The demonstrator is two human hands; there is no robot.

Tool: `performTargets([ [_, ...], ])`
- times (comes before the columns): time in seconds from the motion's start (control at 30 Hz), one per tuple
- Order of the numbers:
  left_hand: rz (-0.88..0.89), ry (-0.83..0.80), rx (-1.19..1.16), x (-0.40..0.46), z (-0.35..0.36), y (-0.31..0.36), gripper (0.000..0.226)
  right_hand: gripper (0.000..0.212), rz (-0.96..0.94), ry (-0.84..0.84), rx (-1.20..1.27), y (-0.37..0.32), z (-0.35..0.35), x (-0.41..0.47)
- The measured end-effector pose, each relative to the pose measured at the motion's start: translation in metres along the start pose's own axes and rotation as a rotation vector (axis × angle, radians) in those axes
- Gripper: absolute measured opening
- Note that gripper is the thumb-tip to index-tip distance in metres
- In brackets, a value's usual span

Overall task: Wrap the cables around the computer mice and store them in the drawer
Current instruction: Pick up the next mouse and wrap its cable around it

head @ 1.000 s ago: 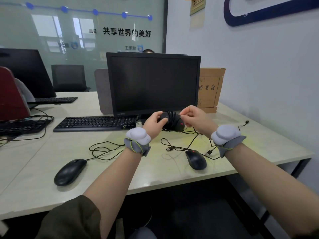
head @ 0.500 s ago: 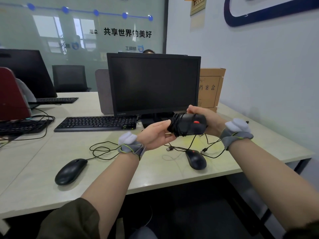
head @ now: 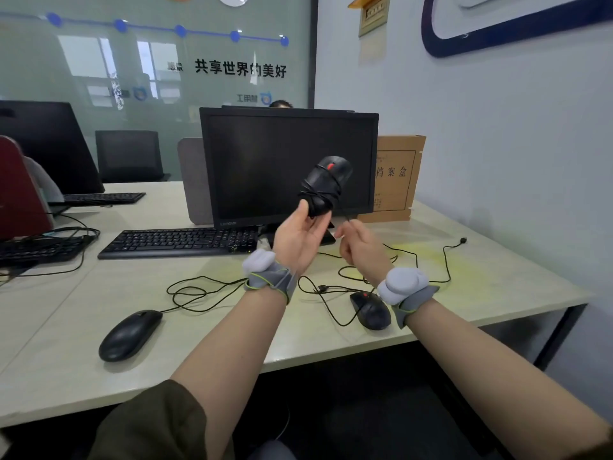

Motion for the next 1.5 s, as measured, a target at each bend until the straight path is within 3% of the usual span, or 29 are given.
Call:
performTargets([
  [0.07, 0.159, 0.088, 0.096, 0.002, -0.003, 0.011, 0.021, 0.021, 0.056, -0.174, 0.043, -0.001, 0.006, -0.004],
  [0.13, 0.303, 0.296, 0.433, 0.002, -0.01, 0.024, 0.018, 0.018, 0.095, -0.382, 0.092, -0.005, 0.006, -0.007],
  [0.23, 0.316, 0.405, 0.778, 0.001, -0.02, 0.033, 0.03, 0.017, 0.103, -0.577, 0.057, -0.02, -0.002, -0.005],
  [0.37, 0.372, 0.531, 1.486, 0.0, -0.032, 0.043, 0.038, 0.017, 0.012, -0.522, -0.149, -0.041, -0.013, 0.005],
  [0.43, 0.298, 0.519, 1.598, -0.002, -0.04, 0.045, 0.039, 0.016, -0.047, -0.419, -0.216, -0.048, -0.019, 0.013],
  [0.6, 0.024, 0.31, 1.23, -0.014, -0.048, 0.04, 0.036, 0.019, -0.1, -0.291, -0.326, -0.05, -0.037, 0.023],
  [0.8, -0.296, -0.079, 0.948, -0.034, -0.029, 0.025, 0.031, 0.013, -0.046, -0.136, -0.189, -0.034, -0.052, 0.022],
  [0.93, -0.34, -0.208, 0.703, -0.037, -0.01, 0.011, 0.027, 0.009, 0.05, -0.038, 0.004, -0.023, -0.059, 0.02],
  [1.03, -0.265, -0.16, 0.519, -0.028, 0.002, 0.006, 0.03, 0.033, 0.125, -0.026, -0.003, -0.017, -0.053, 0.013],
  [1.17, -0.083, -0.055, 0.348, -0.013, 0.013, 0.008, 0.025, 0.021, 0.098, -0.216, -0.009, -0.01, -0.041, -0.001],
  [1.27, 0.033, 0.059, 0.475, -0.01, 0.009, 0.009, 0.02, 0.013, 0.124, -0.239, -0.149, -0.01, -0.035, -0.002],
  [1.4, 0.174, 0.178, 0.64, -0.012, 0.005, 0.0, 0.017, 0.012, 0.062, -0.43, -0.564, -0.014, -0.028, -0.002],
  [1.5, 0.331, 0.344, 0.816, -0.012, 0.003, 0.002, 0.016, 0.015, 0.06, -0.492, -0.611, -0.019, -0.024, -0.002],
])
Point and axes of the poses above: each hand's wrist, its own x-axis towards the middle knuckle, its own z-axis out of the palm, y = z × x, the point moved 2 cm from there along x, towards the middle knuckle, and after that the axes turned 13 degrees about -z, right-handed, at the moved point
